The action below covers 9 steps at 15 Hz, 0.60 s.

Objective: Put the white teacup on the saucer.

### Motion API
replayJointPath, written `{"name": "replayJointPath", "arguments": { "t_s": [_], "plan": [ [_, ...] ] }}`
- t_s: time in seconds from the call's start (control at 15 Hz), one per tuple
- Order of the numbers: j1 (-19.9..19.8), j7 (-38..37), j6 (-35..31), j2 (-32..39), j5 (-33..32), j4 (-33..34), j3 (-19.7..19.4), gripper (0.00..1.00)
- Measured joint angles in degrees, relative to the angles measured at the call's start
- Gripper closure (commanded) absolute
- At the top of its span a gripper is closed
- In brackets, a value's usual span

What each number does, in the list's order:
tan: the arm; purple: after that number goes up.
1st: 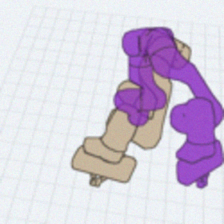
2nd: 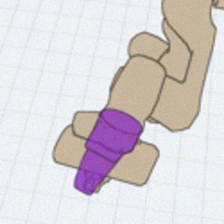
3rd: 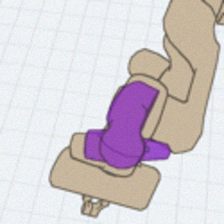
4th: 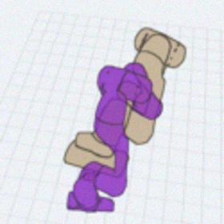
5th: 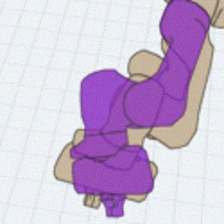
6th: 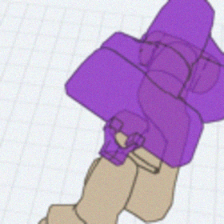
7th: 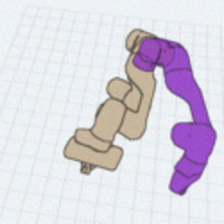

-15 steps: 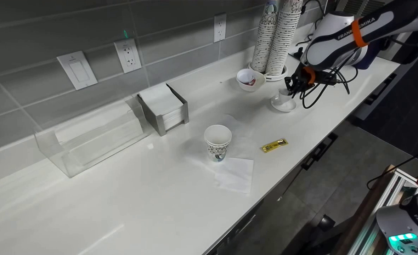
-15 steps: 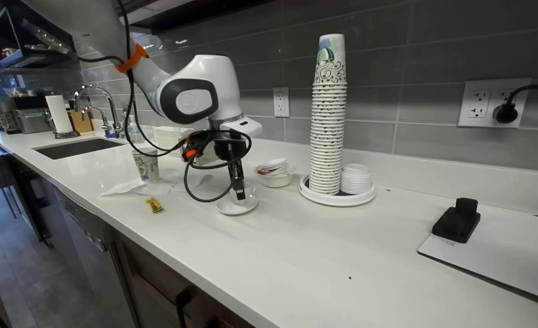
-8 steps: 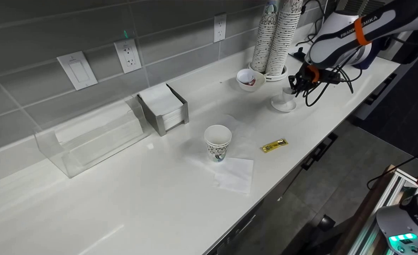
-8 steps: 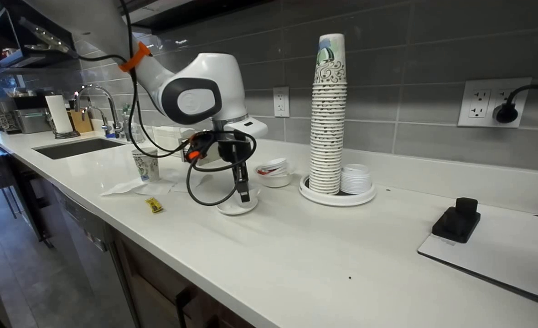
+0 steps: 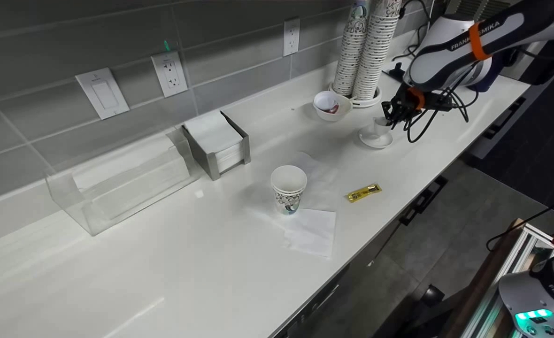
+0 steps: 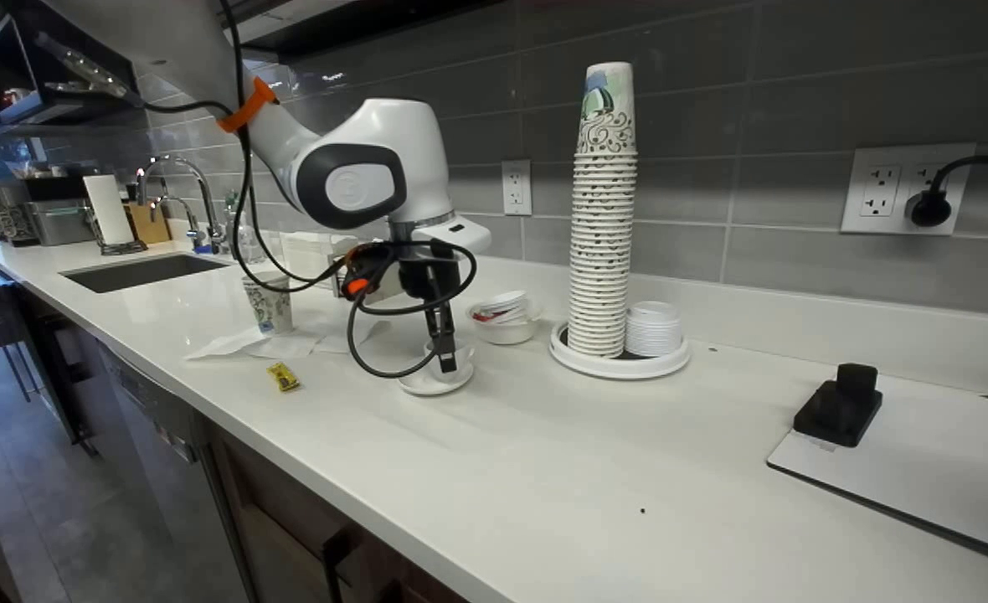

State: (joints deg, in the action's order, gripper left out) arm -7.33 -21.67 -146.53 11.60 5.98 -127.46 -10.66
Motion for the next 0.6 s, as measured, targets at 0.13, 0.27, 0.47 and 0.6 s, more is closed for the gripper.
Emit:
{"name": "replayJointPath", "arguments": {
  "t_s": [0.13, 0.27, 0.47, 0.6],
  "plan": [
    [0.0, 0.8, 0.5, 0.0, 0.0, 0.0, 0.2, 0.98],
    [0.0, 1.4, 0.6, 0.0, 0.0, 0.0, 0.3, 0.98],
    [0.0, 2.0, 0.6, 0.0, 0.0, 0.0, 0.5, 0.98],
    [0.1, 2.4, 0.7, 0.0, 0.0, 0.0, 0.9, 0.98]
  ]
}}
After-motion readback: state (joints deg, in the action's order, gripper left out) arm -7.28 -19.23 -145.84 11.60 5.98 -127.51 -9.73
